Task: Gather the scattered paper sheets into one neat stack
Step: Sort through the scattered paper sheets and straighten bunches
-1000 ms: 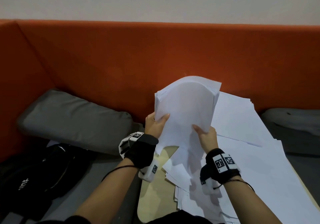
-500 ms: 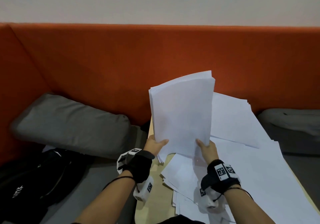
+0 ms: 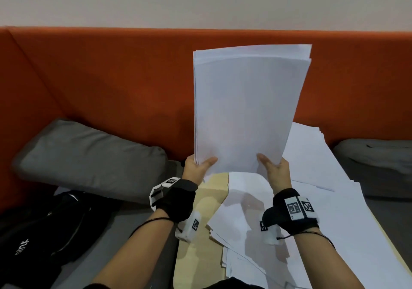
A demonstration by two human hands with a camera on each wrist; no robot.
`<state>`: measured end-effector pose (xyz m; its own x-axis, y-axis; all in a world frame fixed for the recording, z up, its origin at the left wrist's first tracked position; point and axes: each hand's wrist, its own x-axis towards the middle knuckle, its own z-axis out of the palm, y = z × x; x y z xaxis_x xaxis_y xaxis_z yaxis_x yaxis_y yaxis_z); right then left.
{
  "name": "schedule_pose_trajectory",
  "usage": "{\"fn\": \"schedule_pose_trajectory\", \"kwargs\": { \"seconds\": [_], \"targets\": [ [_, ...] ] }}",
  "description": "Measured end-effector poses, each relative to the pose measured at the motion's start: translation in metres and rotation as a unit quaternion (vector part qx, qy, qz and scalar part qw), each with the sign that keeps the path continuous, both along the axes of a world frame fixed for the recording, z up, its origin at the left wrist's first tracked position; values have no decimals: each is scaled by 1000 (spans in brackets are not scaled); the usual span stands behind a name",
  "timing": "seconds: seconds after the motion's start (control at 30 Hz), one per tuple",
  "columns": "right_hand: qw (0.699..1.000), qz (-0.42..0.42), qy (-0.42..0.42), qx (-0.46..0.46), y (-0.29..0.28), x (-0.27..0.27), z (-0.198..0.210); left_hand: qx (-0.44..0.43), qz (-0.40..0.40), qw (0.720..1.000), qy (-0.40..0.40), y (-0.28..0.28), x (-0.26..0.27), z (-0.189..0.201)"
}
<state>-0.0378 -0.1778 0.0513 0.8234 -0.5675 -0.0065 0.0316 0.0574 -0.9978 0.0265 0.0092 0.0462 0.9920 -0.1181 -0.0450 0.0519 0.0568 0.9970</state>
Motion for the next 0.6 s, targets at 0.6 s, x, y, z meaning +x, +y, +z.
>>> {"fn": "schedule_pose_trajectory", "kwargs": {
  "seconds": [0.6],
  "targets": [
    [998,47,-46,13,-3,1,42,-105,-9,989,-104,0,9,60]
  ]
}}
